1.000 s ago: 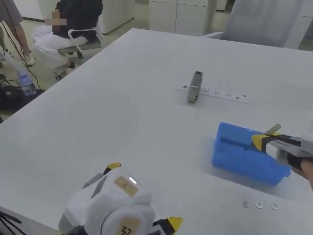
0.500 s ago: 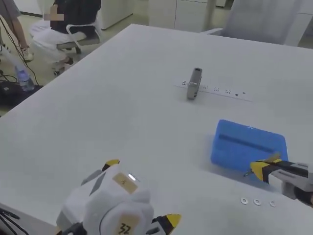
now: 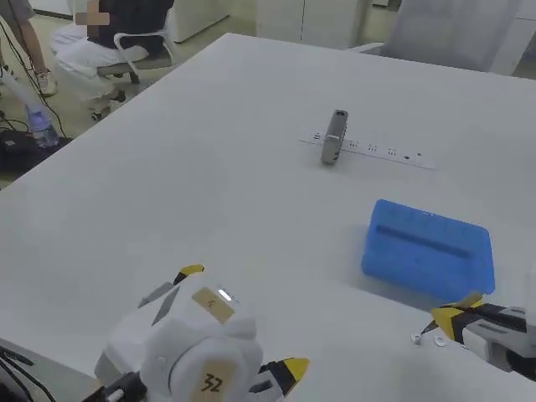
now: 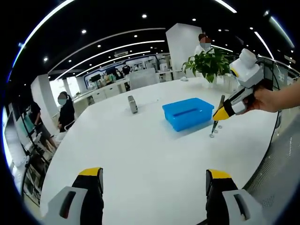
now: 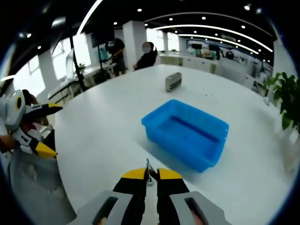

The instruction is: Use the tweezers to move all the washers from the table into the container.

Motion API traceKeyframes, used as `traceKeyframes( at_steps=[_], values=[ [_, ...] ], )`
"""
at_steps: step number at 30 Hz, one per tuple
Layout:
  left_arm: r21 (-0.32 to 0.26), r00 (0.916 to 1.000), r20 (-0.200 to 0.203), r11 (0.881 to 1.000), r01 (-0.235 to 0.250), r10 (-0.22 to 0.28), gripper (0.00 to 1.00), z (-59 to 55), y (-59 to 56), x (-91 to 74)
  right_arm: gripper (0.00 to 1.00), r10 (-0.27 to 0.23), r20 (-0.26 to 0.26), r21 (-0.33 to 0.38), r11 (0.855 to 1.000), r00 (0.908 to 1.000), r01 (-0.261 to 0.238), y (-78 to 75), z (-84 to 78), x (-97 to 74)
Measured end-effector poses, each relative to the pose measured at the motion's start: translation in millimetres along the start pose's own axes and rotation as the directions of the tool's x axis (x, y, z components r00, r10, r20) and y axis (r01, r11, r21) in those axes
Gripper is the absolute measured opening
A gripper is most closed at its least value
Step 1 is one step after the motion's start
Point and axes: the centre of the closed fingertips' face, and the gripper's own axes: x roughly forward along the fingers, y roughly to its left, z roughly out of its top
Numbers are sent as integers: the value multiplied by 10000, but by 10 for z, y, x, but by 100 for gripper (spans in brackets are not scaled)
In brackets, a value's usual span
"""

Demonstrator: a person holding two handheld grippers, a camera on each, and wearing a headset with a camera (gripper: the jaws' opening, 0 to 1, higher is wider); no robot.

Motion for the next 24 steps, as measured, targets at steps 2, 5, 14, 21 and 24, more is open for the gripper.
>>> traceKeyframes(
  at_steps=[2, 5, 14, 21, 24],
  values=[
    [-9, 10000, -8, 10000, 9, -9, 92, -2, -1, 0, 4, 41, -79, 37, 10000, 10000, -40, 27, -19, 12],
    [14, 10000, -17, 10000, -22, 23, 92, -3, 4, -2, 4, -31, -30, -77, 10000, 10000, 30, 44, -6, 12],
    [13, 10000, -35, 10000, -40, 40, 92, -6, 6, -5, 3, -190, 299, -297, 9994, 9994, 199, 127, 6, 31],
    [49, 10000, 13, 10000, -27, 27, 92, 5, 0, -11, 2, -709, 853, 83, 9975, 9938, 705, 65, -19, 34],
    [15, 10000, 31, 10000, -12, 12, 92, 8, -2, -13, 2, -835, 843, -164, 9962, 9929, 851, 35, -31, 40]
  ],
)
